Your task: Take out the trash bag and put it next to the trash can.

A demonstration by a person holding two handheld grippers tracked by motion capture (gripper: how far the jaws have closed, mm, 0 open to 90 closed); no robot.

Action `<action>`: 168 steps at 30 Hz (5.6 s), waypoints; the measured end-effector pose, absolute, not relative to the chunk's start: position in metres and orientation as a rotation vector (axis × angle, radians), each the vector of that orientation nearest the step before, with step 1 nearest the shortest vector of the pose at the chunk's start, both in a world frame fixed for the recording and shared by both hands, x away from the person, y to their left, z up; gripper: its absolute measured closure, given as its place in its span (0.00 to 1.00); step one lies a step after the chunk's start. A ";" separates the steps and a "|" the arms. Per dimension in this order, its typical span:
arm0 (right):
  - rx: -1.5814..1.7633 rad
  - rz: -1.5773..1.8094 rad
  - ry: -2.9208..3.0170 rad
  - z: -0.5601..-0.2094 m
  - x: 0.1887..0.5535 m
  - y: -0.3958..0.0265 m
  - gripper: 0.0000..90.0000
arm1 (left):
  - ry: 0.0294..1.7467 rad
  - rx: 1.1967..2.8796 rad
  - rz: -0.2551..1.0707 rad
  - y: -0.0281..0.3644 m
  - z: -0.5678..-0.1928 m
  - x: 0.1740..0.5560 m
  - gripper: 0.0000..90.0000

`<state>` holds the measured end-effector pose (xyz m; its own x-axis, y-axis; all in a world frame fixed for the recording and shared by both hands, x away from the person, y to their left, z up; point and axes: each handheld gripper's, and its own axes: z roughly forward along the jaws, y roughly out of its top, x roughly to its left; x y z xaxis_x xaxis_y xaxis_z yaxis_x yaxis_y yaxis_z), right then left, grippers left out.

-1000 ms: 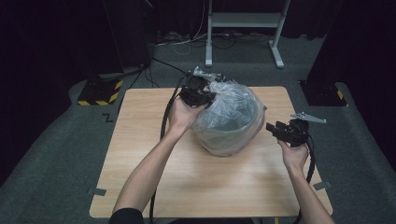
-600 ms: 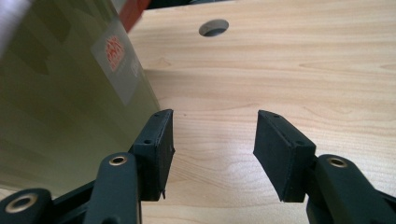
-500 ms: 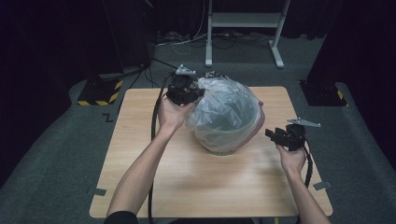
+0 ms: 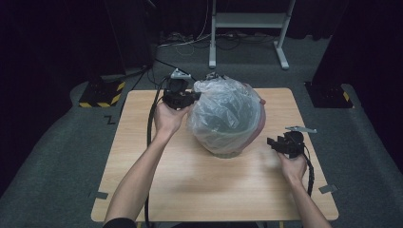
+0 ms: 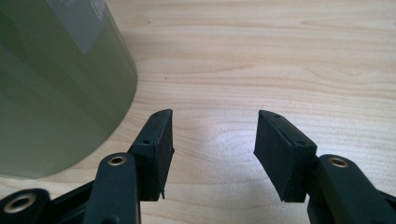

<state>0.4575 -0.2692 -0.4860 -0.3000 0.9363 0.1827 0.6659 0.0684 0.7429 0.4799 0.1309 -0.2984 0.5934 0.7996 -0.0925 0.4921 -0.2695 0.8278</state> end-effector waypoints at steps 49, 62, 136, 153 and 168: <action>1.463 0.903 1.995 -0.523 0.459 -0.248 0.45 | 1.066 1.966 0.657 0.104 -0.306 0.469 1.00; 1.462 0.895 1.995 -0.523 0.460 -0.248 0.41 | 0.997 1.810 0.606 0.140 -0.258 0.455 1.00; 1.466 0.891 1.994 -0.523 0.460 -0.248 0.39 | 1.278 1.632 0.695 0.296 -0.285 0.425 0.99; 1.467 0.891 1.994 -0.523 0.460 -0.248 0.39 | 1.324 1.724 0.675 0.285 -0.337 0.438 1.00; 1.469 0.893 1.994 -0.523 0.460 -0.247 0.39 | 1.255 1.767 0.656 0.247 -0.366 0.454 0.99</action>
